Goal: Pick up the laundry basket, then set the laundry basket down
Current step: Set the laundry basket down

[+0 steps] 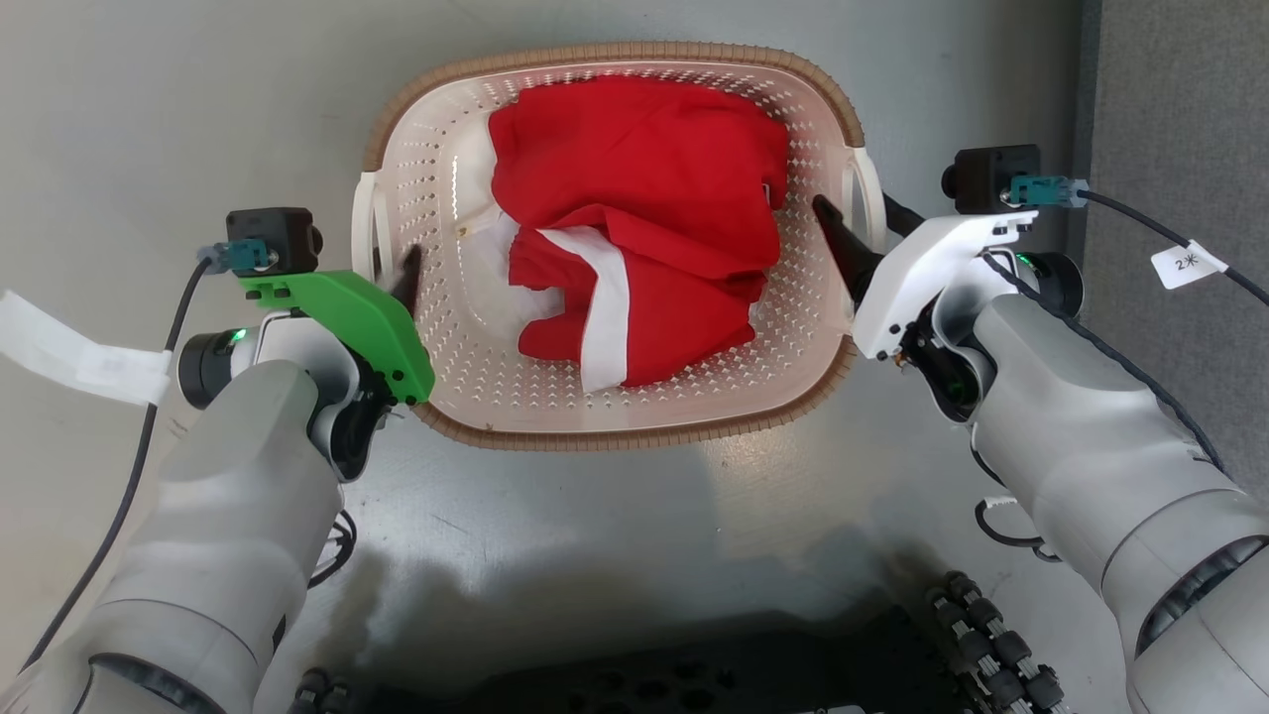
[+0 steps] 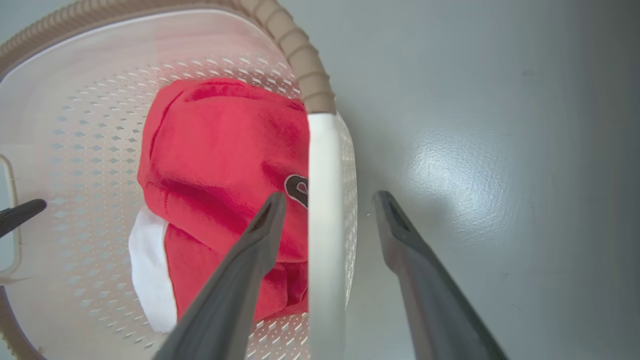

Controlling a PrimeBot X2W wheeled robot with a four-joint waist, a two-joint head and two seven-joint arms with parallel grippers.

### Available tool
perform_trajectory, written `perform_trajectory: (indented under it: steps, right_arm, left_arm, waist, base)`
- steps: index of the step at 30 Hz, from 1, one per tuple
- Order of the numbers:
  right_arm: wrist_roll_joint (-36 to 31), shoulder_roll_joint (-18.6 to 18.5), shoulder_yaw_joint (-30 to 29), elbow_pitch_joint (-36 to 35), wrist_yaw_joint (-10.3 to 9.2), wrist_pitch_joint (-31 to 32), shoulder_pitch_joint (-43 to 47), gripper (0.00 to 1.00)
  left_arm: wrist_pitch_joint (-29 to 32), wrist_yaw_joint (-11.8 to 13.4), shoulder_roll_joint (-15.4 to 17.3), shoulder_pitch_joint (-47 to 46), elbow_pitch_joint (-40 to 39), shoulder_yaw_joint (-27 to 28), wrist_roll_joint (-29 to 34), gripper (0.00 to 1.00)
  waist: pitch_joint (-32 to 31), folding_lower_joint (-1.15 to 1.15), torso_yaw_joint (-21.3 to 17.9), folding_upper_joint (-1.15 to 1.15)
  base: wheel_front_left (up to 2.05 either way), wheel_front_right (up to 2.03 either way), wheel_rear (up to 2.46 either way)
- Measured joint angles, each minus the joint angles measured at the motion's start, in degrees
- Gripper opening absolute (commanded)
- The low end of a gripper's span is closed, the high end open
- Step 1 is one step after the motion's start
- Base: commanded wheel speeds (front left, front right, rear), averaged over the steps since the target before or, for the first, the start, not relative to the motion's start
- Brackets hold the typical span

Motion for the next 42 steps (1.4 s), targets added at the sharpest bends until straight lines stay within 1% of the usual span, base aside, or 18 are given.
perform_trajectory:
  steps: [13, 20, 28, 36, 42]
  right_arm:
    - [0.41, 0.46, 0.45, 1.4, 0.0, -0.45, -0.75, 1.0]
    - [0.94, 0.53, 0.48, 1.72, 0.0, -1.24, -0.79, 1.0]
    - [1.92, 0.54, 0.35, 2.0, 0.0, -1.94, -0.05, 1.0]
    - [2.5, 0.66, 0.3, 1.82, 0.0, -2.49, 2.81, 1.0]
    - [2.49, 0.41, 0.48, 0.85, 0.0, -2.87, 4.03, 1.0]
  left_arm:
    - [-0.01, 0.0, -0.21, -0.3, 1.09, -1.02, -0.67, 1.0]
    - [-1.54, 0.0, -0.19, -0.3, 1.4, -1.64, -0.69, 1.0]
    - [-3.12, 0.0, 0.15, 0.51, 1.42, -2.58, -0.85, 1.0]
    - [-5.13, -0.01, 1.64, 2.68, 0.77, -4.09, -0.34, 1.0]
    - [-6.15, -0.18, 1.79, 3.29, -0.67, -5.24, 0.53, 1.0]
  waist:
    - [-0.33, 0.0, 0.22, 0.0]
    - [-2.34, 0.0, 0.05, 0.0]
    - [-6.58, 0.0, -0.36, 0.0]
    - [-12.32, -0.01, -0.98, 0.0]
    - [-17.04, -0.01, -1.47, 0.0]
  base:
    - [0.0, 0.0, 0.0]
    - [0.0, 0.0, 0.0]
    - [0.0, 0.0, 0.0]
    - [0.0, 0.0, 0.0]
    - [0.0, 0.0, 0.0]
